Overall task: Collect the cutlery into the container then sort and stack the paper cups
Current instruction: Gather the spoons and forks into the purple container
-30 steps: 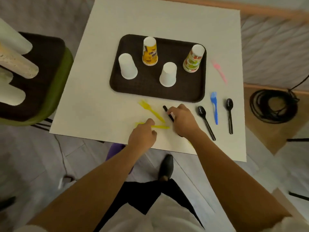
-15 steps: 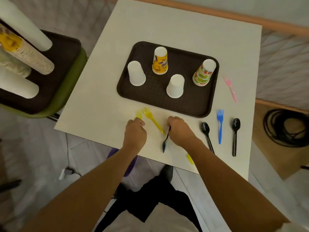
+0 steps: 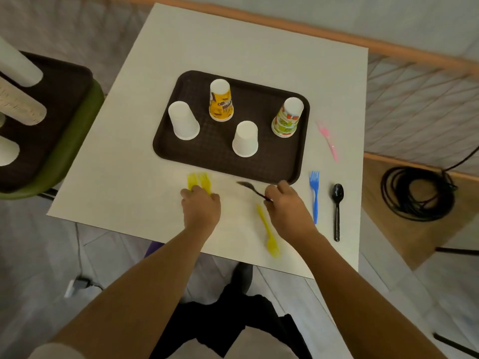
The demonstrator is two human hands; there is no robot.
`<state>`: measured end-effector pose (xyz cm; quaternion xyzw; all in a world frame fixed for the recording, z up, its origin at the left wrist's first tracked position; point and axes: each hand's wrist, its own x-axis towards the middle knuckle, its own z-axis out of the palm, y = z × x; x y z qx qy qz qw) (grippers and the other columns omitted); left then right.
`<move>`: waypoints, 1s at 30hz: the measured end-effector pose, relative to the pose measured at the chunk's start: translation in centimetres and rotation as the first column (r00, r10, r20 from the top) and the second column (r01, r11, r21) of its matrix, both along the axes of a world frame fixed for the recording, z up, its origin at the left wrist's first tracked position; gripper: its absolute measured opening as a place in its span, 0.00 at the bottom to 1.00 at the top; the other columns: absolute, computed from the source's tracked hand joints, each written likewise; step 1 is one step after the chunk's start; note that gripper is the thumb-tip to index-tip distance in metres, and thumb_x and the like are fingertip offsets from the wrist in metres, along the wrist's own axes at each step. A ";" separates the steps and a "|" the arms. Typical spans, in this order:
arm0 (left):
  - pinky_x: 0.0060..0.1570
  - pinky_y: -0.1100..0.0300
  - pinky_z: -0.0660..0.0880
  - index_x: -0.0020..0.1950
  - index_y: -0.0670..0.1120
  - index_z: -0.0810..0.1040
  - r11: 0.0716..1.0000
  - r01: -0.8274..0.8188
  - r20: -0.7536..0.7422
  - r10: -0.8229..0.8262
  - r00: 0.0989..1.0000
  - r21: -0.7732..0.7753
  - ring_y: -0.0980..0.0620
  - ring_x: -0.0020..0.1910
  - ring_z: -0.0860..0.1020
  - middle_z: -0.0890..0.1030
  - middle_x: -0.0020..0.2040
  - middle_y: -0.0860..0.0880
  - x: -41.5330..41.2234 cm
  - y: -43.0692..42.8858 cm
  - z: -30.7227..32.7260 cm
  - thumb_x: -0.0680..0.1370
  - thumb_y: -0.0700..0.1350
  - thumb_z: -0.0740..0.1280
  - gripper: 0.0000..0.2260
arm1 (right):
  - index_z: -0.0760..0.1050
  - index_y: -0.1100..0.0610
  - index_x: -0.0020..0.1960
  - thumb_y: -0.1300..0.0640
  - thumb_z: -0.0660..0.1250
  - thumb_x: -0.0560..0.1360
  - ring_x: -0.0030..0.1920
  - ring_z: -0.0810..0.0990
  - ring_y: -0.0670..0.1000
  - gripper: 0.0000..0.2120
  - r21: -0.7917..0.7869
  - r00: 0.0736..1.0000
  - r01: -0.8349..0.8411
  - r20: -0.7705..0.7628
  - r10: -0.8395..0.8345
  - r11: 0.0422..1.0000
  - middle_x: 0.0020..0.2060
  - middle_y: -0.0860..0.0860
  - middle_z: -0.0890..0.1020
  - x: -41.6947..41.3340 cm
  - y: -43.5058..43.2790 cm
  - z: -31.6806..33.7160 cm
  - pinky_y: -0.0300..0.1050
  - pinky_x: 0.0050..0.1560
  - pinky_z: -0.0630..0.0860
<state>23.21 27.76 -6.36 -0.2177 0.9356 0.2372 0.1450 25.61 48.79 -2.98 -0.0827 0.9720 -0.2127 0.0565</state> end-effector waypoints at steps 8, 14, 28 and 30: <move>0.40 0.55 0.71 0.60 0.37 0.73 0.948 0.317 -0.192 -0.318 0.928 -0.037 0.48 0.41 0.73 0.76 0.49 0.40 3.3 -1.4 0.6 0.84 0.42 0.59 0.11 | 0.71 0.52 0.52 0.60 0.66 0.82 0.37 0.76 0.47 0.05 -0.154 0.889 0.428 0.250 -0.384 0.890 0.39 0.48 0.77 4.6 5.5 -1.3 0.39 0.36 0.73; 0.37 0.52 0.76 0.61 0.41 0.72 0.748 0.651 -0.228 -0.617 0.754 0.131 0.48 0.37 0.78 0.77 0.48 0.47 4.1 0.6 1.9 0.84 0.42 0.60 0.08 | 0.66 0.49 0.54 0.60 0.60 0.83 0.35 0.78 0.51 0.06 -0.261 0.784 0.610 0.338 -0.521 0.748 0.37 0.49 0.77 7.2 6.3 -2.2 0.49 0.32 0.75; 0.30 0.51 0.72 0.73 0.51 0.60 0.715 0.673 -0.186 -0.647 0.739 0.190 0.50 0.30 0.75 0.76 0.32 0.47 2.9 6.2 3.2 0.81 0.45 0.63 0.21 | 0.64 0.49 0.58 0.51 0.67 0.78 0.37 0.79 0.51 0.14 -0.139 0.728 0.650 0.396 -0.560 0.747 0.39 0.49 0.77 6.1 6.0 -2.8 0.52 0.37 0.80; 0.32 0.52 0.74 0.73 0.52 0.61 0.721 0.667 -0.158 -0.648 0.745 0.187 0.51 0.31 0.76 0.76 0.32 0.49 2.6 6.2 3.0 0.80 0.50 0.66 0.24 | 0.66 0.50 0.61 0.50 0.68 0.78 0.40 0.80 0.51 0.16 -0.107 0.713 0.655 0.414 -0.565 0.748 0.43 0.49 0.78 5.8 5.8 -3.1 0.53 0.42 0.82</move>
